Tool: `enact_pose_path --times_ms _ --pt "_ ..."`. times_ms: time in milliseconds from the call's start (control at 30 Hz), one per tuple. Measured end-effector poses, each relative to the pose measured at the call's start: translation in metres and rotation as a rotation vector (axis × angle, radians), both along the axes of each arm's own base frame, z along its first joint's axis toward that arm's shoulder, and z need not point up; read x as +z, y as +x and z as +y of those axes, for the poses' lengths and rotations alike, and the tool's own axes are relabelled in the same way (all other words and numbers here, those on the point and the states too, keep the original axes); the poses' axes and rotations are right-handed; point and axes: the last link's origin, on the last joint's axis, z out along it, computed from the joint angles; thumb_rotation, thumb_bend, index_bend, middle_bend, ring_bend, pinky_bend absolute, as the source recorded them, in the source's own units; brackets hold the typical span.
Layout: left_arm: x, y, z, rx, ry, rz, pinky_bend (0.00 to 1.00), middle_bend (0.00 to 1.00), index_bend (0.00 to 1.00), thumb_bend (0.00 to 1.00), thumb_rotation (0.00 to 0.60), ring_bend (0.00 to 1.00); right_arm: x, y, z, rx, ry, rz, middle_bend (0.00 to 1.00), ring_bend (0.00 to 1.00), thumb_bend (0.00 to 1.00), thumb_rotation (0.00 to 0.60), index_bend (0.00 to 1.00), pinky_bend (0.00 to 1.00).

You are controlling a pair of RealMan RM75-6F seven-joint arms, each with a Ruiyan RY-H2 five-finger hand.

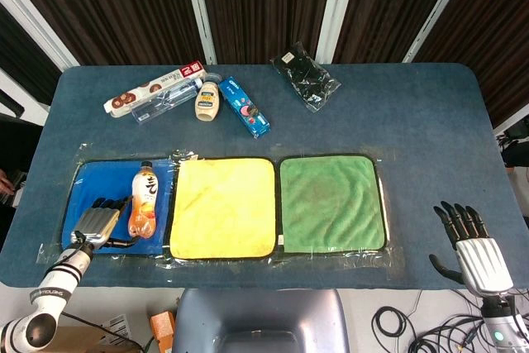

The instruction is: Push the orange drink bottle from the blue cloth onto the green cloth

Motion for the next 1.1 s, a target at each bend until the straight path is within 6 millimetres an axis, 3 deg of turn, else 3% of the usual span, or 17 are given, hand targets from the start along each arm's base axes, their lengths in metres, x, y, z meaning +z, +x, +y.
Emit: enact_pose_path --times_ms 400,900,1100 --pt "-0.012 0.009 0.002 -0.017 -0.035 -0.006 0.11 0.14 0.08 0.24 0.259 0.11 0.006 -0.003 0.004 0.001 -0.013 -0.014 0.05 0.00 0.21 0.600 0.00 0.07" --pt "-0.031 0.046 0.002 -0.094 -0.085 -0.029 0.14 0.14 0.08 0.24 0.271 0.11 0.005 -0.003 0.004 0.003 -0.004 -0.013 0.05 0.00 0.21 0.600 0.00 0.07" --pt "-0.033 0.057 -0.001 -0.114 -0.092 -0.038 0.14 0.14 0.08 0.24 0.305 0.11 0.005 -0.003 0.004 0.001 -0.003 -0.011 0.05 0.00 0.21 0.600 0.00 0.07"
